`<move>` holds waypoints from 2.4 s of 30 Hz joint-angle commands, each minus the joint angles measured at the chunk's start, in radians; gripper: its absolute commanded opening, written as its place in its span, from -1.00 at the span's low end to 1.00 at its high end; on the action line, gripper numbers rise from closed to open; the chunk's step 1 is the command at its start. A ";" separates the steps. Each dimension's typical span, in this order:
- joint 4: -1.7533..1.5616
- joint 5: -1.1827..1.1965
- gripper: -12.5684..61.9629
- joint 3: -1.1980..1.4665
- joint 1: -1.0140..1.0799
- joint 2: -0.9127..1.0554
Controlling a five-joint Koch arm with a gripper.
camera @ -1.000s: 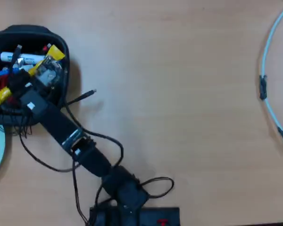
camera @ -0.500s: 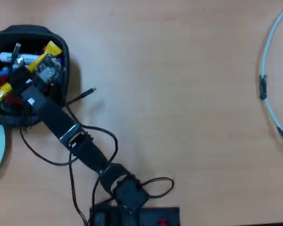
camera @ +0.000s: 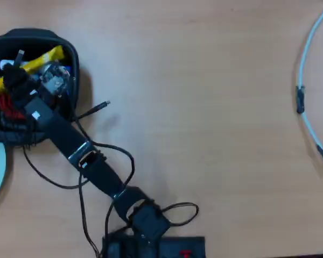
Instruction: Pick up the yellow instant coffee stick, then put it in the black bowl
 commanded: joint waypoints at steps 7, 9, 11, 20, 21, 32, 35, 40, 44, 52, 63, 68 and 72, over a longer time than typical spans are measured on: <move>0.290 0.017 0.58 -0.126 0.014 0.026; 0.380 0.032 0.58 -0.130 0.023 0.029; 0.462 0.060 0.58 -0.140 0.037 0.057; 0.661 0.071 0.59 -0.135 0.058 0.255; 0.667 0.067 0.60 -0.132 0.058 0.279; 0.836 0.034 0.75 -0.120 0.091 0.374; 0.893 0.029 0.75 -0.120 0.146 0.374; 0.957 0.003 0.75 -0.120 0.225 0.419; 0.982 -0.049 0.75 -0.091 0.264 0.485; 0.827 -0.058 0.75 0.423 0.360 0.721; 0.109 -0.071 0.74 1.523 0.474 1.339; -0.241 -0.054 0.72 1.927 0.563 1.525; -0.410 -0.055 0.71 2.120 0.617 1.523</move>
